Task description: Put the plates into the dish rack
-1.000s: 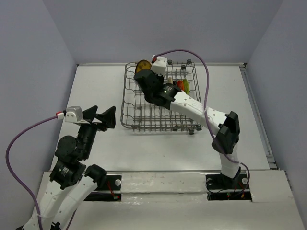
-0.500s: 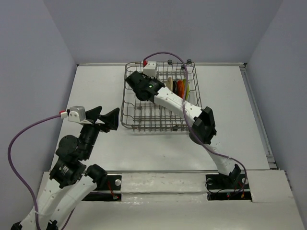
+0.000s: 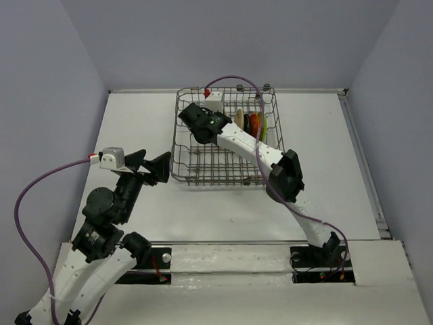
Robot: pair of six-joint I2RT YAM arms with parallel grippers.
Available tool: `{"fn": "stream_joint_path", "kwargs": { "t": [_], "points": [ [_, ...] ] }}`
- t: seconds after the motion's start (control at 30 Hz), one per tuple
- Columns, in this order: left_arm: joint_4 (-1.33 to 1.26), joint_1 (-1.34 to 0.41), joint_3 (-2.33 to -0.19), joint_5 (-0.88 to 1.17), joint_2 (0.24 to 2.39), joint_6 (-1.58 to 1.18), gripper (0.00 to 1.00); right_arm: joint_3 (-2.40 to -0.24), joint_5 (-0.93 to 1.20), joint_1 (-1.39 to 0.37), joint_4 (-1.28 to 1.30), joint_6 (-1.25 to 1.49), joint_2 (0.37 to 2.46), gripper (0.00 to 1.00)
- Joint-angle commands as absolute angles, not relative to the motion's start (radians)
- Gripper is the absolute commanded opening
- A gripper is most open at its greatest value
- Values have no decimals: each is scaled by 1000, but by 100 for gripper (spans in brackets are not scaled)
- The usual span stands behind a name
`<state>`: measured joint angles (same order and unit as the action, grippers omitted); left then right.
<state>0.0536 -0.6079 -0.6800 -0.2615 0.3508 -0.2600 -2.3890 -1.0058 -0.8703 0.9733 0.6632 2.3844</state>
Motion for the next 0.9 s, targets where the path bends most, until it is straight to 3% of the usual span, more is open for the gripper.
{"fn": "stream_joint_path", "kwargs": {
  "t": [0.0, 0.8, 0.87],
  "points": [
    [11, -612, -681, -258, 362, -262, 99, -2411, -1038, -861, 1000, 673, 2382, 7],
    [14, -609, -680, -267, 357, -258, 99, -2451, -1054, -879, 1005, 608, 2431, 7],
    [14, -611, -680, -267, 359, -258, 99, -2422, -1055, -890, 973, 594, 2413, 15]
  ]
}}
